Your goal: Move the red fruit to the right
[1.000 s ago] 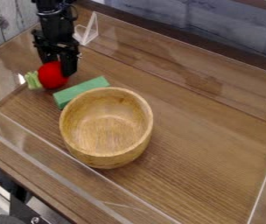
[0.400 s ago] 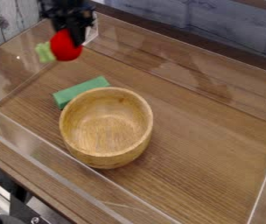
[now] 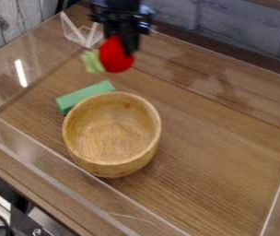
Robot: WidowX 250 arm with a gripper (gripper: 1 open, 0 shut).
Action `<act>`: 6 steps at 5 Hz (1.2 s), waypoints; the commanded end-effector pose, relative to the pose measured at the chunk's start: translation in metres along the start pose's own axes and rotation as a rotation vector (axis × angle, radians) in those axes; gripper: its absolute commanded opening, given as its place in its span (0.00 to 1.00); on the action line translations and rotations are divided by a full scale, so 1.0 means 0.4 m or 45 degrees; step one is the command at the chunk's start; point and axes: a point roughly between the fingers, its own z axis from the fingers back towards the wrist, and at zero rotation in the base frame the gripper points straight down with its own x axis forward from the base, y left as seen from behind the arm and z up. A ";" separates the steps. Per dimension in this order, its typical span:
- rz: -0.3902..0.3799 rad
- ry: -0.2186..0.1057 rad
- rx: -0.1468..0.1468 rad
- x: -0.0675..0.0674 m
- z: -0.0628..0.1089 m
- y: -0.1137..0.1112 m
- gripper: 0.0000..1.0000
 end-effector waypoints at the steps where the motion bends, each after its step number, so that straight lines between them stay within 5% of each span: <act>1: -0.048 -0.081 0.015 0.008 0.033 -0.112 0.00; 4: -0.138 -0.036 -0.028 -0.014 -0.066 -0.416 0.00; 6: -0.170 -0.032 -0.019 -0.030 -0.144 -0.462 0.00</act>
